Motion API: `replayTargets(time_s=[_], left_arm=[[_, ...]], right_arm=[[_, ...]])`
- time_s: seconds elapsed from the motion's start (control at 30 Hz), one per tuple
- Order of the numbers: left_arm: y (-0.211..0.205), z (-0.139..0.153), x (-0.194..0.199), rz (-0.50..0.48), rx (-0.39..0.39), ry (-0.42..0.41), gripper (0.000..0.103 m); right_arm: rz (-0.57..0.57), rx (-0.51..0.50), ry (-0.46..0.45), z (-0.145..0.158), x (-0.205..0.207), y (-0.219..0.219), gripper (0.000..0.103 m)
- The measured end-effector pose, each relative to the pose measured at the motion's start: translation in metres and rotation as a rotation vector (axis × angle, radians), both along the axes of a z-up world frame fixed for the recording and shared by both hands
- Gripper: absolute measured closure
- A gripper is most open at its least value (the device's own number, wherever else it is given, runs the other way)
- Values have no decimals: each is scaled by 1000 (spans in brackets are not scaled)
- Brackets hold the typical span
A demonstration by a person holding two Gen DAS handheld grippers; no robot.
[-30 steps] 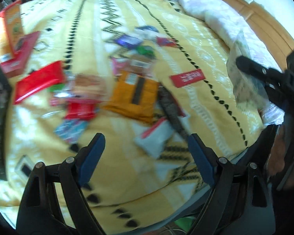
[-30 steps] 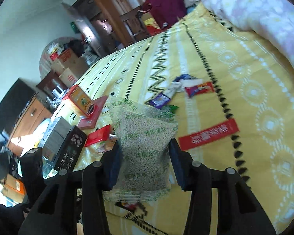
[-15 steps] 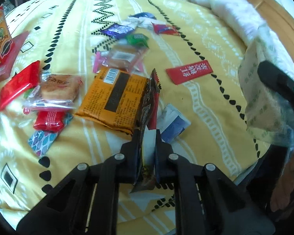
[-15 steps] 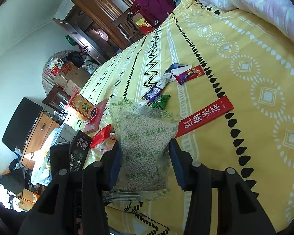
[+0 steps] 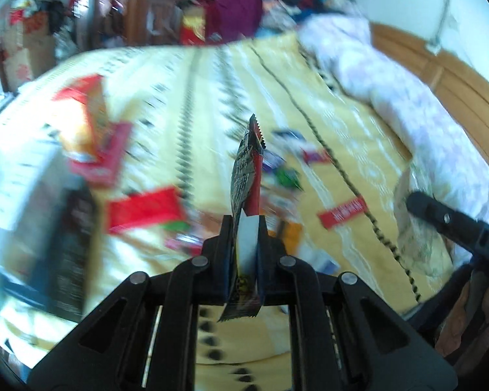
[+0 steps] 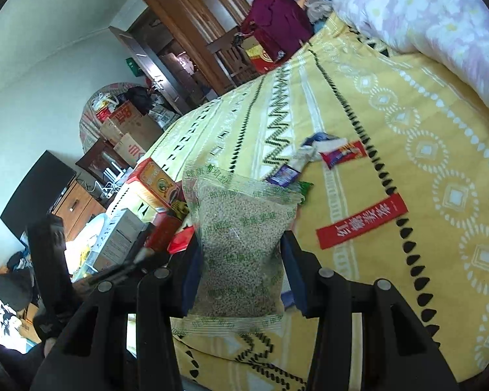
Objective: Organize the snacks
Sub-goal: 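Carry the green-speckled bag and dark packet with both tools over the glass bowl, then open both tools to drop the two snacks into the glass bowl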
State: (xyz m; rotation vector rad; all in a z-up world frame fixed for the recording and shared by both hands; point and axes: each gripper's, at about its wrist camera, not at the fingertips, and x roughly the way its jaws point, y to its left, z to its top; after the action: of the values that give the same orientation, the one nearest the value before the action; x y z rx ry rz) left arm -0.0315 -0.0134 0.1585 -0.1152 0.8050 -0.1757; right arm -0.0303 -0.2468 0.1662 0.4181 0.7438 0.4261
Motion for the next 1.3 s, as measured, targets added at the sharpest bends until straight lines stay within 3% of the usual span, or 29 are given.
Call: replayTargets(time_s=[0.3,0.57,0.73,1.03,1.3], left_arm=[[130,47,-33,256,28,-123,91],[255,66,-68,504,28,-178,91],[310,65,-86,621,21,-177,91],[341,37,-111,689,-24,-119,91],[354,21,-129,694,-50,-82,91]], right_arm=[[153,-45,-102,52,12,102,53],[367,-68,-213,110,27,243,53],[502,-61,-223,126,32,338,53],[683,-95,-191,117,20,466,53],[743,-135,-160,101,17,519,53]])
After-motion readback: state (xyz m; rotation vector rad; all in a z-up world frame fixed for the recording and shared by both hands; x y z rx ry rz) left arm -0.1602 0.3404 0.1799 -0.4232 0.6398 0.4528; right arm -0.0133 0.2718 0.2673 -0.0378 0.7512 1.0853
